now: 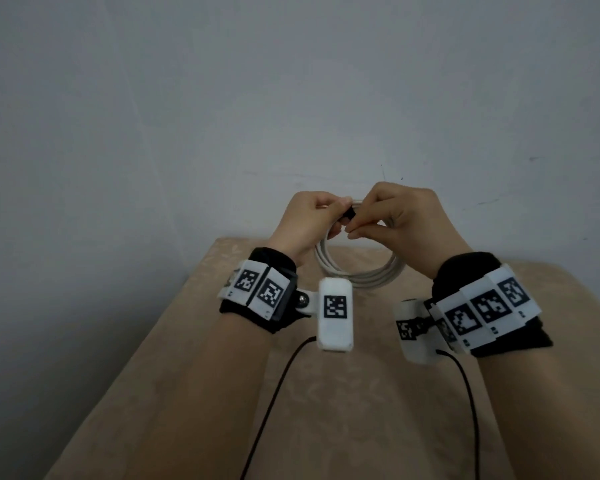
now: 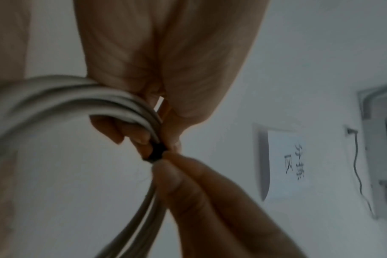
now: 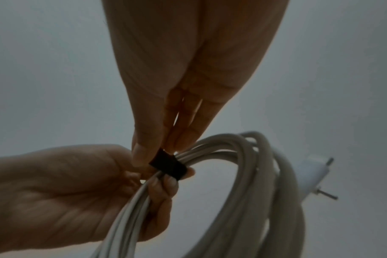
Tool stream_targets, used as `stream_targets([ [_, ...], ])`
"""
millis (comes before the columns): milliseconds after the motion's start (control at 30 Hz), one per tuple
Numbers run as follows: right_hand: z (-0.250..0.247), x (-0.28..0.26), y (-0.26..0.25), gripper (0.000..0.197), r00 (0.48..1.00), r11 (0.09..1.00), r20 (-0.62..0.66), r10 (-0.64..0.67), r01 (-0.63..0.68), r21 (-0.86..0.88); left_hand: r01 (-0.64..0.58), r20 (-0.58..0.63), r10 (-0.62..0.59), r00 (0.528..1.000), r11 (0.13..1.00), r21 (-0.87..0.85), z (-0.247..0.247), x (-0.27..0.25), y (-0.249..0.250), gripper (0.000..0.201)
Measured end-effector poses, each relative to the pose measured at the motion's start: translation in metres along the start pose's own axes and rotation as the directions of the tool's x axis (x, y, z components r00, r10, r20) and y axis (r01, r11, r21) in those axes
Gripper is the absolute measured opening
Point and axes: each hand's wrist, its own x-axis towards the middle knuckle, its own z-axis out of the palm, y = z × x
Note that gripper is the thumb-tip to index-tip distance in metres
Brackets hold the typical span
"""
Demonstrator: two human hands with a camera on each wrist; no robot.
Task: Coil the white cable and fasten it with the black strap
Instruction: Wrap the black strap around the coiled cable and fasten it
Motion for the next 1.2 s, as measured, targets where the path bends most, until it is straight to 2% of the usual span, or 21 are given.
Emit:
stream_targets([
  [133,-0.003,-0.001,0.001,0.007,1.0,0.999,-0.005,-0.001,0.001,-0.04,-0.113,-0.045,0.125,0.991,0.97,0.213,0.011,0.003,-0.007,0.023],
  [400,0.002,0.001,-0.004,0.007,0.999,0.998,-0.018,-0.034,0.033,-0.05,-0.137,-0.05,0.172,0.984,0.903,0.407,0.013,0.0,-0.002,0.026],
  [500,-0.001,0.0,-0.008,0.006,0.998,1.0,-0.061,0.003,-0.001,0.031,-0.166,-0.002,0.178,0.984,0.922,0.35,0.011,-0.001,-0.001,0.019],
  [567,-0.005,0.0,-0.011,0.008,0.992,0.992,-0.111,0.062,-0.05,0.115,-0.18,0.034,0.178,0.984,0.937,0.298,0.01,-0.001,0.001,0.025],
  [667,-0.008,0.002,-0.013,0.01,0.955,0.955,-0.233,0.183,-0.116,0.272,-0.236,0.086,0.221,0.971,0.937,0.257,0.013,-0.004,0.01,0.027],
  [767,-0.007,0.002,-0.014,0.011,0.913,0.896,-0.282,0.295,-0.161,0.415,-0.286,0.135,0.256,0.957,0.905,0.315,0.017,-0.006,0.017,0.027],
  [933,-0.004,0.001,-0.013,0.015,0.878,0.888,-0.335,0.343,-0.187,0.42,-0.262,0.198,0.202,0.959,0.901,0.345,0.016,-0.007,0.018,0.029],
  [1067,-0.007,0.001,-0.013,0.013,0.867,0.891,-0.351,0.353,-0.197,0.409,-0.193,0.239,0.131,0.962,0.946,0.258,0.017,-0.01,0.024,0.019],
  [1200,-0.007,0.002,-0.018,0.013,0.865,0.882,-0.351,0.36,-0.192,0.43,-0.254,0.261,0.182,0.948,0.926,0.279,0.016,-0.011,0.022,0.029],
])
